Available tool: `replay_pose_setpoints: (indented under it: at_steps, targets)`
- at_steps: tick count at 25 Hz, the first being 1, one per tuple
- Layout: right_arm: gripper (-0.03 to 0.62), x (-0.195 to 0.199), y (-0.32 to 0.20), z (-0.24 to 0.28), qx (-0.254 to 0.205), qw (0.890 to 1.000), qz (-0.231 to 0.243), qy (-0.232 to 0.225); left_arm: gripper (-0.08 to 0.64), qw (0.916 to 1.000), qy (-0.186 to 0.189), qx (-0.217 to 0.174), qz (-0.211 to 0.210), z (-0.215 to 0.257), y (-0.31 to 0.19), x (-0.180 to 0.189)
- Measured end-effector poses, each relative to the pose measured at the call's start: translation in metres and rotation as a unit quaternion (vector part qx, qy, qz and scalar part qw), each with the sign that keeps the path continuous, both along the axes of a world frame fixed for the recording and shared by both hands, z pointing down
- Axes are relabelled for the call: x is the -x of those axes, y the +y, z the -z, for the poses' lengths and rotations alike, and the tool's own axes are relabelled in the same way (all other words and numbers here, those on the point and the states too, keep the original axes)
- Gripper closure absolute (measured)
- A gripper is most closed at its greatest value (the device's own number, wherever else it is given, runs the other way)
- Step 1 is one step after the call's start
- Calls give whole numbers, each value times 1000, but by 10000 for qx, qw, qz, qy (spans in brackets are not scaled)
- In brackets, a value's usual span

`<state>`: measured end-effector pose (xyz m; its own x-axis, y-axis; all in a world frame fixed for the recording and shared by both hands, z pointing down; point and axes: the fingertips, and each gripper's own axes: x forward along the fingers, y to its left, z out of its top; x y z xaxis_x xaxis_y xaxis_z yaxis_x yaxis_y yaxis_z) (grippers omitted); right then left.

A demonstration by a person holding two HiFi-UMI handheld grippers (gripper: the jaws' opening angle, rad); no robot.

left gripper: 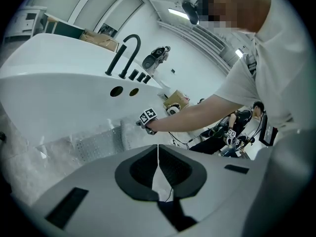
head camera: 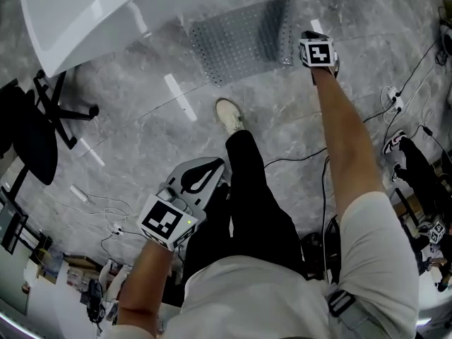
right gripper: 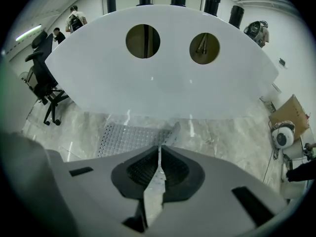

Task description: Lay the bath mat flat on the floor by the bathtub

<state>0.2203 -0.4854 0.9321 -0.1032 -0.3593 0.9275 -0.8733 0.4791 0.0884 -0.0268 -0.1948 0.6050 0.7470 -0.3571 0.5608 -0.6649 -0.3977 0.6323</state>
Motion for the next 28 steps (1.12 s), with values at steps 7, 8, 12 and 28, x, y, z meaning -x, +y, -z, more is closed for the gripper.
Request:
replay_pose_setpoints:
  at_steps: [7,8,12,28]
  targets:
    - [569,-31,35,19,110,9997,-196,14,538,9999,-11,-153,-37,21,-2,-10]
    - [572,-32,41,23,122,9997,-229,-29,538,9998,-19,-181,-62,25,-1,-12]
    - [577,-27,65,44,130,9992,-222,-303,538,9994,-52,-295,-148,41,1,-19]
    - [581,24,170,174,124,9907,156,-1344,538,9907,-432,-1232,-371,127,19,10]
